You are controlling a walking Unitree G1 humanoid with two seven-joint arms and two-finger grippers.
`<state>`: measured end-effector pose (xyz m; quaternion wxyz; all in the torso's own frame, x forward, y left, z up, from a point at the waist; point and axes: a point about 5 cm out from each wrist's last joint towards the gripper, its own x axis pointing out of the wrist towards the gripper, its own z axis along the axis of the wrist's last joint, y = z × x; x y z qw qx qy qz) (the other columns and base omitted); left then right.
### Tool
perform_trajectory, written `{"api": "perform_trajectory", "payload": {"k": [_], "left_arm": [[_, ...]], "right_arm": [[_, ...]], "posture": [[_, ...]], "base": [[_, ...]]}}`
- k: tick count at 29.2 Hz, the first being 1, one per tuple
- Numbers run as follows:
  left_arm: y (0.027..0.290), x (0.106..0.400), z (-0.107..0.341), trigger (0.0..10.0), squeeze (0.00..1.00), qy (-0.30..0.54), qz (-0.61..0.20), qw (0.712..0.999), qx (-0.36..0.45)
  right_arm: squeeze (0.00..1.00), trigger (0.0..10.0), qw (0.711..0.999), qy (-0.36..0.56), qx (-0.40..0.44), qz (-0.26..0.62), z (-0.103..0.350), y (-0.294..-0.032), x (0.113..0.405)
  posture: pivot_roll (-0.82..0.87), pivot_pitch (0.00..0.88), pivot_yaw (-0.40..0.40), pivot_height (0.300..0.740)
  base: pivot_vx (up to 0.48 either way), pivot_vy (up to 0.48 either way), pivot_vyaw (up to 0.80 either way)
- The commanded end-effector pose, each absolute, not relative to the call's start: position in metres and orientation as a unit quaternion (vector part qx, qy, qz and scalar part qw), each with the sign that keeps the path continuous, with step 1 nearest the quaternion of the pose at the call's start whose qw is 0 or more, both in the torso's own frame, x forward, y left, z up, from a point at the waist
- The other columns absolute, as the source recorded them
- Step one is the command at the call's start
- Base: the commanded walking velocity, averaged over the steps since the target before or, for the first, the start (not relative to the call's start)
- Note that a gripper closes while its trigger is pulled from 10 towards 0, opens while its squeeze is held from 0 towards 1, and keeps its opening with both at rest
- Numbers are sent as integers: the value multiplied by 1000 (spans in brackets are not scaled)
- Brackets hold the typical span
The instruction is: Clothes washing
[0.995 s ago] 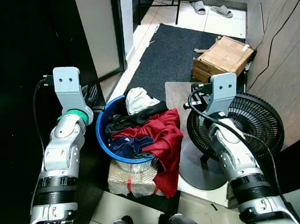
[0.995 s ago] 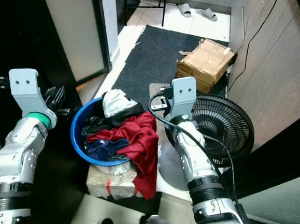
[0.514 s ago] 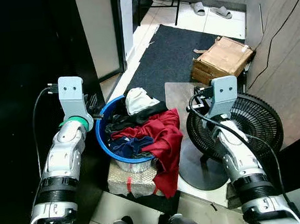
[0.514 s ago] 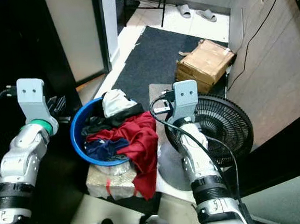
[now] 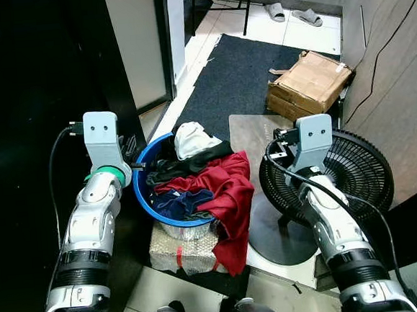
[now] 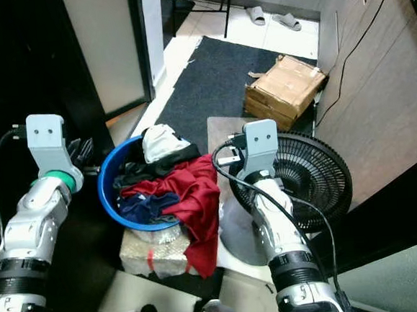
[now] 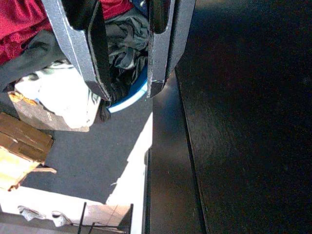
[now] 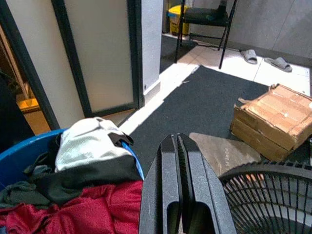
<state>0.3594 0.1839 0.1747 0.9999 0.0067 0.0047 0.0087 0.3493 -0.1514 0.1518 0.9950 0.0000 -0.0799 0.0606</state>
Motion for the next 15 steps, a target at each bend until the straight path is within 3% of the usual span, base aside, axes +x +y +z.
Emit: {"api": "perform_trajectory", "payload": {"k": [1, 15], "left_arm": [[185, 359, 172, 10000, 0, 8, 9, 1000, 6], [181, 364, 176, 10000, 0, 1, 4, 1000, 4]], "right_arm": [[0, 10000, 996, -70, -1, 63, 145, -149, 347], [0, 10000, 995, -74, -8, 68, 145, -149, 346]], "posture": [[-24, 143, 2, 735], [-33, 115, 5, 690]], "base": [[0, 0, 0], [0, 0, 0]]}}
